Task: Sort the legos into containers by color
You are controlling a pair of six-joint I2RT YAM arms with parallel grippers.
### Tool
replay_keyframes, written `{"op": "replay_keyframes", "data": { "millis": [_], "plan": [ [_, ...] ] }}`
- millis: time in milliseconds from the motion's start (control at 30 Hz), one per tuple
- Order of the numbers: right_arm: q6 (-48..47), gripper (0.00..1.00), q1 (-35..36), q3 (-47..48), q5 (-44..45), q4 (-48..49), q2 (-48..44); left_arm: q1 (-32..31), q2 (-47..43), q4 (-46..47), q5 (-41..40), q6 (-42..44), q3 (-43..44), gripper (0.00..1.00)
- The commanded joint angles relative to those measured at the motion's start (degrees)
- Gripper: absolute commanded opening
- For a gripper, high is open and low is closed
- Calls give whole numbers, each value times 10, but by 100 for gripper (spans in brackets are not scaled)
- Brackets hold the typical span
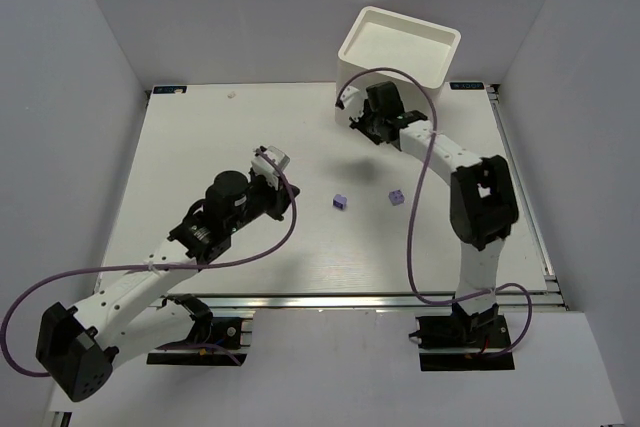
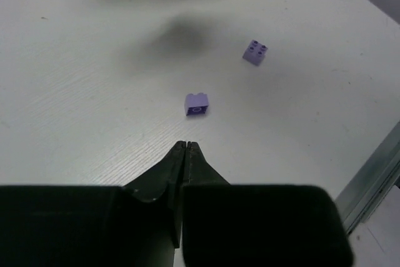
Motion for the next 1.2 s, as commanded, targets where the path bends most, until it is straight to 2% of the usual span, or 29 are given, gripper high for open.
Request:
{"op": "replay_keyframes", "data": {
  "millis": [0,33,67,100,133,233,300,333,367,400,433,500,633,667,800,833,933,1000,1167],
  "plan": [
    [66,13,-4,-57,-279,-110,-147,-1,23,32,62,-6,-11,15],
    [91,31,-5,-92,-309,-92,-180,-1,31,52,76,-10,-12,18],
    [116,60,-7,-131,-340,-66,-240,-1,41,72,84,-22,-13,23],
    [176,73,-9,-204,-343,-8,-268,-1,62,84,88,-30,-14,37],
    [203,89,-12,-236,-341,16,-293,-1,75,96,97,-39,-13,45],
    [297,89,-25,-312,-340,68,-355,-1,146,138,102,-67,7,59],
    [318,77,-40,-326,-364,69,-372,-1,189,167,114,-86,28,62],
    [326,69,-55,-331,-383,65,-376,-1,232,176,117,-94,56,62],
    [328,53,-66,-333,-387,65,-386,-1,255,198,121,-109,69,62],
    [332,44,-70,-335,-388,66,-394,-1,276,214,118,-116,81,62],
    [335,20,-82,-341,-391,73,-401,-1,318,226,115,-128,103,62],
    [336,0,-98,-350,-391,80,-424,-1,362,251,95,-131,130,62],
    [351,0,-134,-367,-434,91,-458,-13,475,236,50,-121,250,64],
    [362,0,-146,-370,-446,91,-464,-13,519,232,46,-123,267,65],
    [371,0,-176,-375,-485,94,-468,-13,593,248,6,-124,330,72],
    [371,15,-184,-375,-498,94,-468,-13,604,250,-12,-121,340,72],
    [371,36,-207,-377,-545,96,-469,-13,653,256,-46,-95,384,75],
    [371,40,-224,-379,-578,100,-468,-19,689,254,-67,-69,421,78],
    [386,40,-247,-379,-602,105,-467,-19,739,293,-98,-30,456,79]
  ]
}}
